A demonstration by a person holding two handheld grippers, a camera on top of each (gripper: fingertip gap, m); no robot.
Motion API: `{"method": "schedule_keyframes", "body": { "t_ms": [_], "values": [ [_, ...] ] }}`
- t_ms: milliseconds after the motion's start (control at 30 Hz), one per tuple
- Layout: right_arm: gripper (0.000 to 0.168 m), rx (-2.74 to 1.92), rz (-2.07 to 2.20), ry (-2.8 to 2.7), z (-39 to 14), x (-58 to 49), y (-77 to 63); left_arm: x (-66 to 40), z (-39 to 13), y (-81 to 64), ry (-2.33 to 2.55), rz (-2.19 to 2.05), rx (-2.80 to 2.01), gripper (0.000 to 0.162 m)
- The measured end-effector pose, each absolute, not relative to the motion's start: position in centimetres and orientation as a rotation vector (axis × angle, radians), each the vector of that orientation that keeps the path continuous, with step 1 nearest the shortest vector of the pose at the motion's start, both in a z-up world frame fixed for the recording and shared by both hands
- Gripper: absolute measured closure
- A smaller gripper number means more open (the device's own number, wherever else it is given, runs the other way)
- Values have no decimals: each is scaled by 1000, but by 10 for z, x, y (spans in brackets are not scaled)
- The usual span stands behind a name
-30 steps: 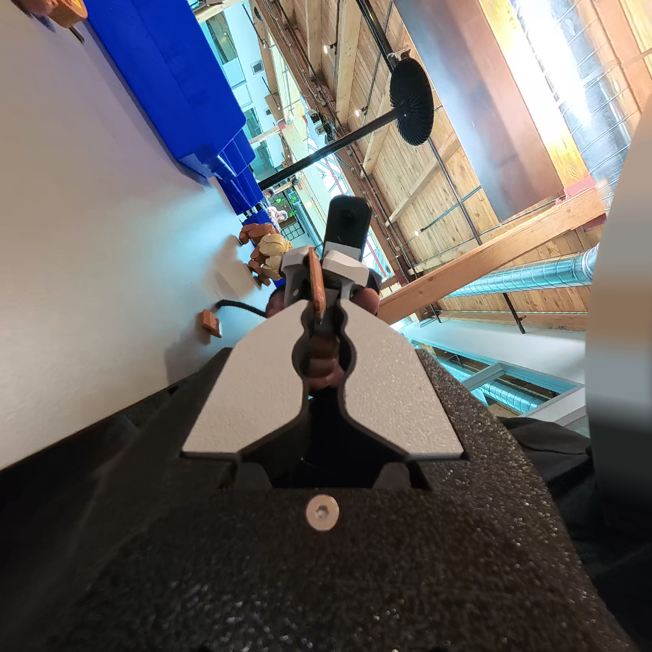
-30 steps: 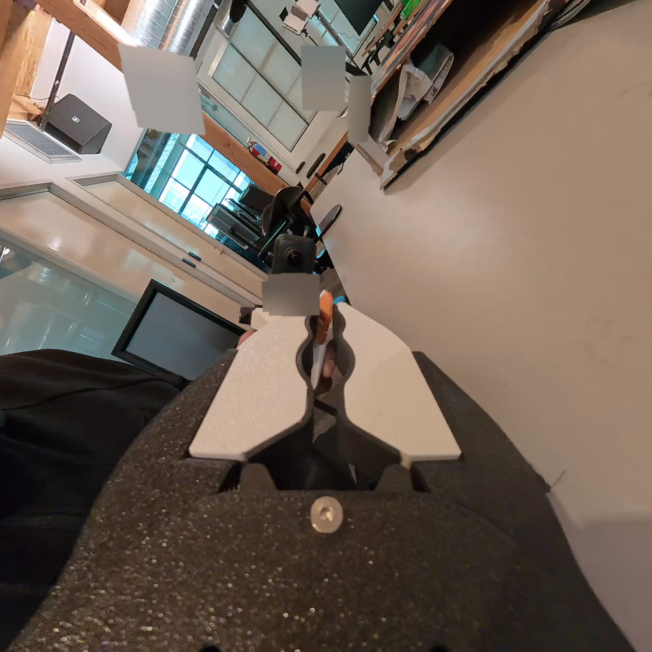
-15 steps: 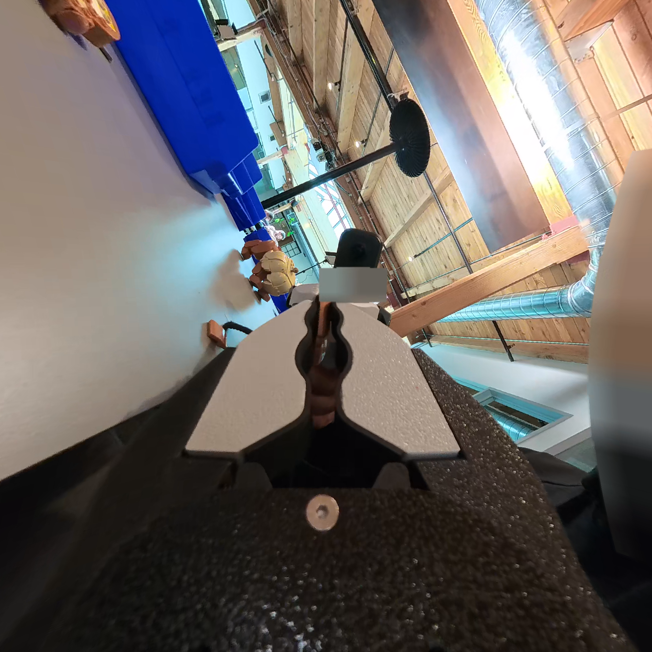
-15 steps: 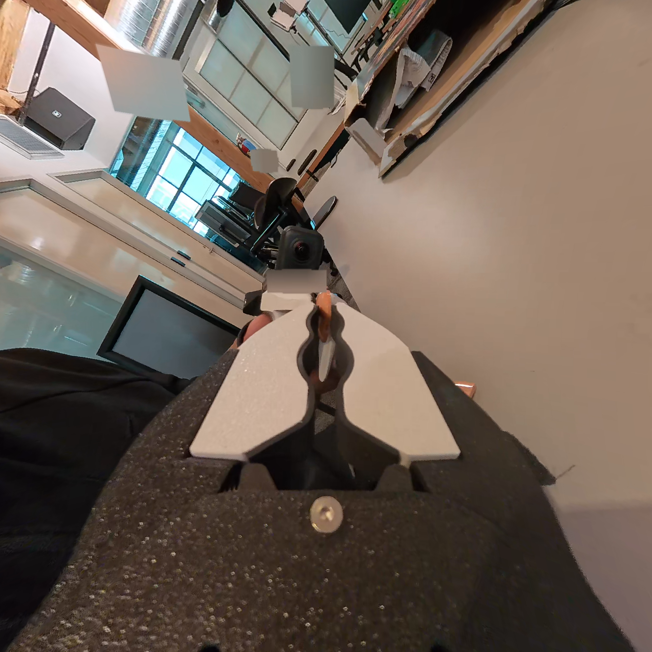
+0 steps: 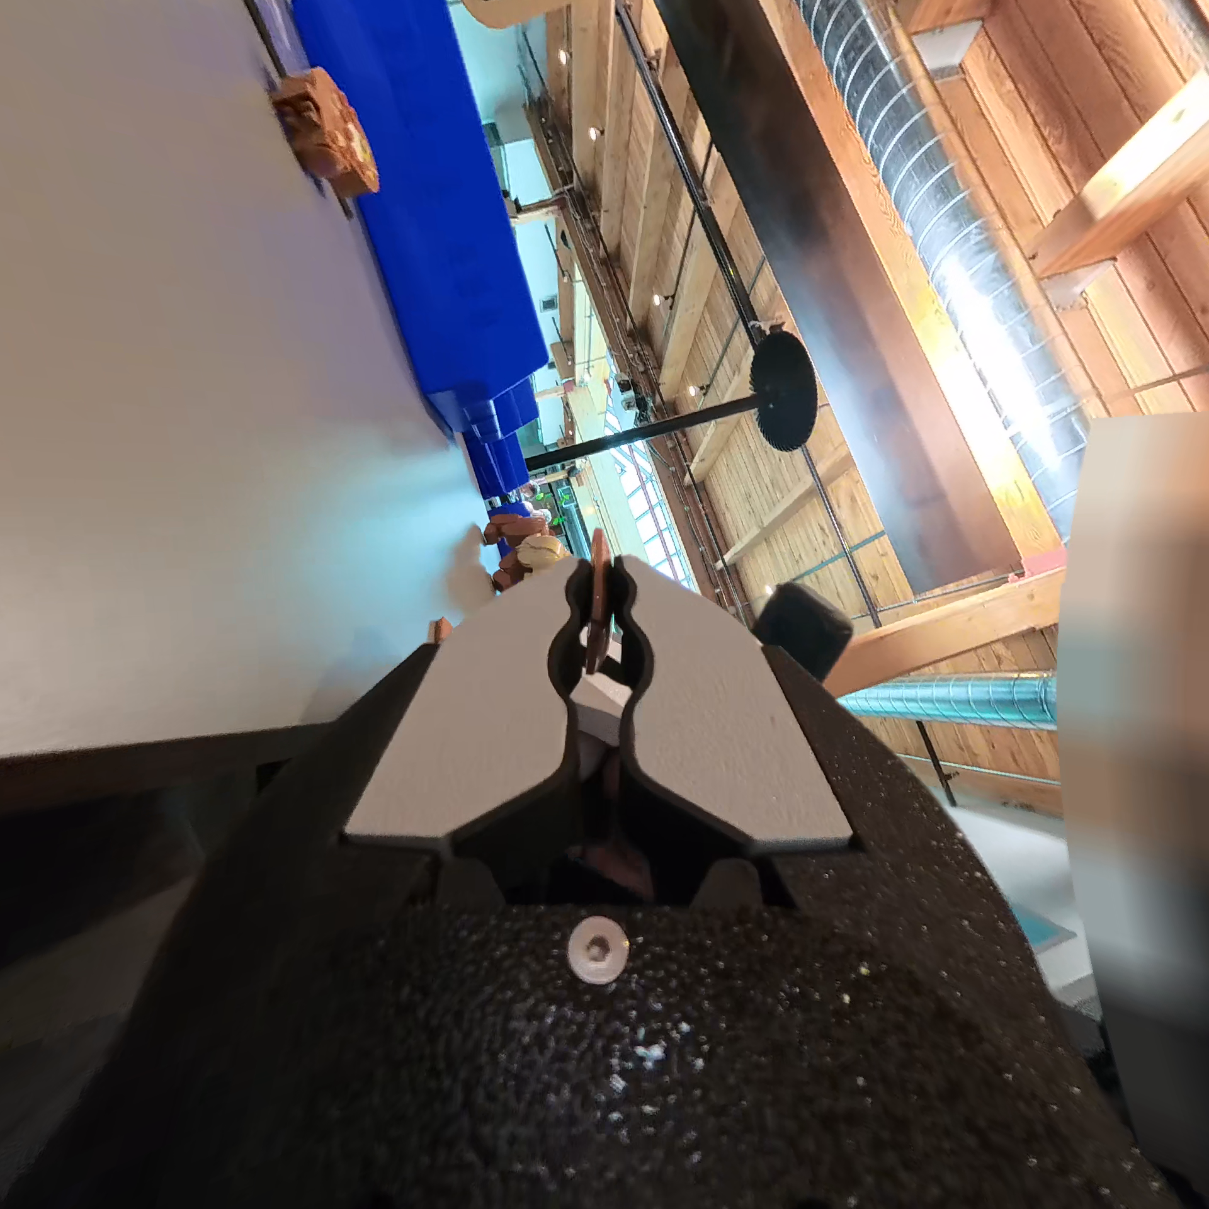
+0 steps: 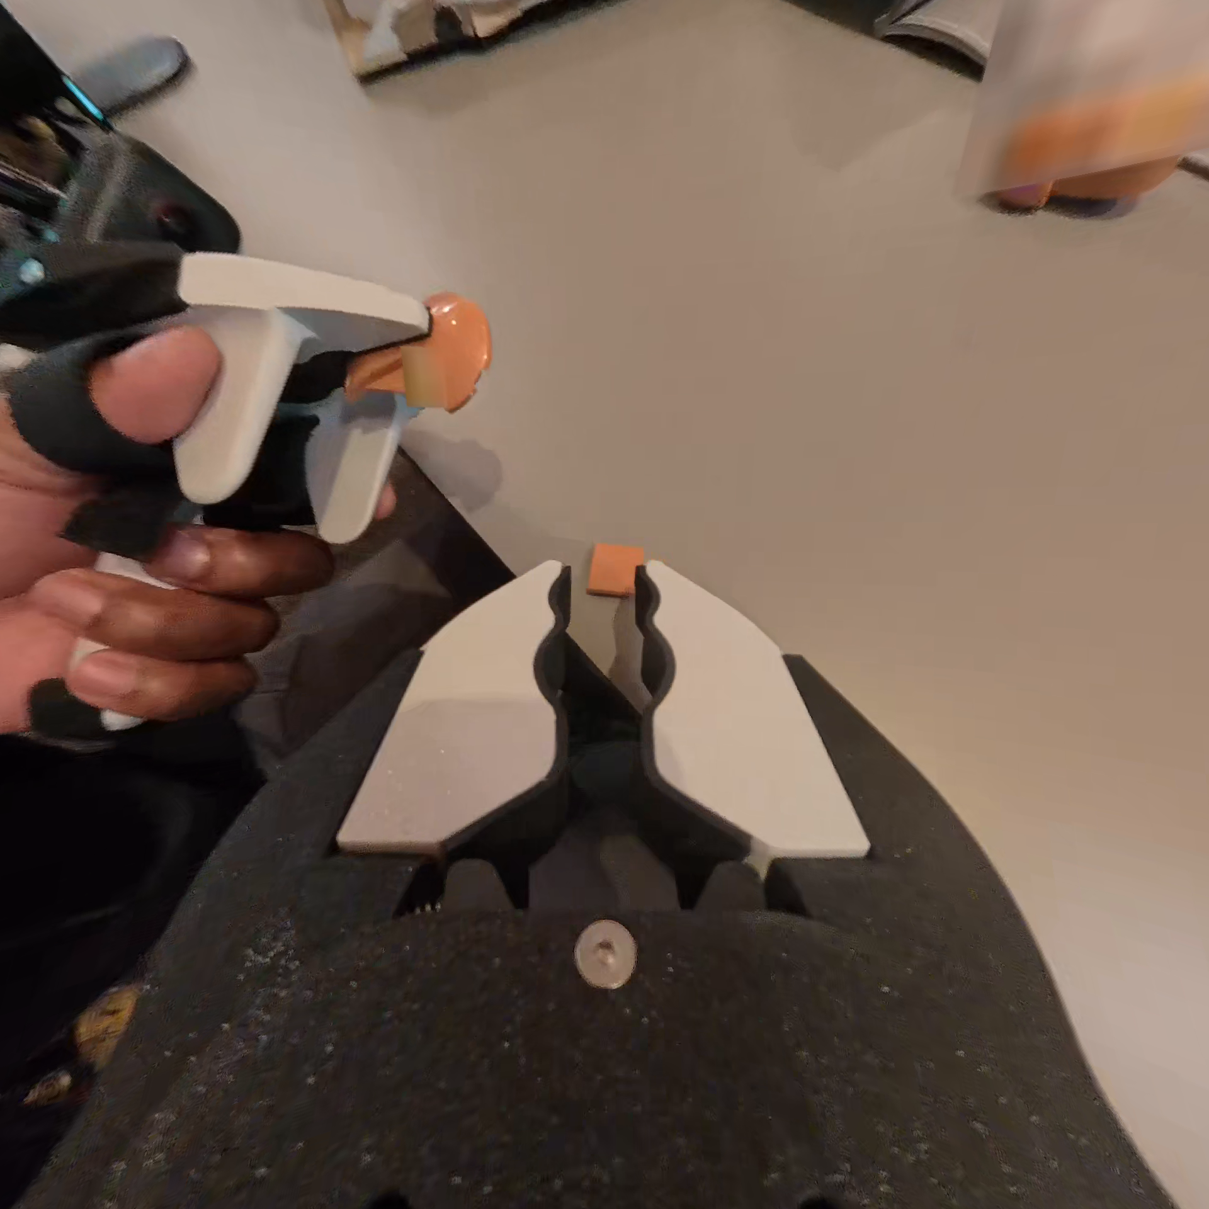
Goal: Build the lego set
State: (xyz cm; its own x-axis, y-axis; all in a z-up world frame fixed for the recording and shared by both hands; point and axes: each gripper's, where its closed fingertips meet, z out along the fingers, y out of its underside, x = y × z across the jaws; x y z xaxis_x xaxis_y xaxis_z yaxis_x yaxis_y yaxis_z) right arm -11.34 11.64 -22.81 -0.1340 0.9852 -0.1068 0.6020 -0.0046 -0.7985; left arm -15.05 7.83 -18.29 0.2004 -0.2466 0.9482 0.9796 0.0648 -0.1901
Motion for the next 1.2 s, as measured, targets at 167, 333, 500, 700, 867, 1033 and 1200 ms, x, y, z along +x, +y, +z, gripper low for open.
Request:
{"method": "schedule_keyframes", "body": {
  "t_ms": [167, 333, 500, 700, 867, 1033, 1200],
  "values": [
    [144, -1581, 764, -1827, -238, -118, 121, -150, -184, 79, -934, -1108, -1087, 157],
    [143, -1545, 638, -1898, -245, -121, 120, -149, -185, 79, -936, -1118, -1079, 157],
    [152, -1519, 638, -1966, -245, -124, 118, -148, -186, 78, -936, -1131, -1071, 157],
    [152, -1683, 1371, -1823, -212, -132, 107, -155, -184, 74, -947, -1101, -1061, 157],
    [153, -1620, 2339, -1452, -146, -127, 99, -161, -176, 75, -967, -1110, -1013, 157],
    [153, -1591, 2613, -1260, -133, -129, 101, -160, -171, 79, -966, -1141, -991, 157],
    [152, -1525, 2220, -1433, -145, -140, 95, -163, -171, 79, -988, -1171, -955, 157]
  ]
}}
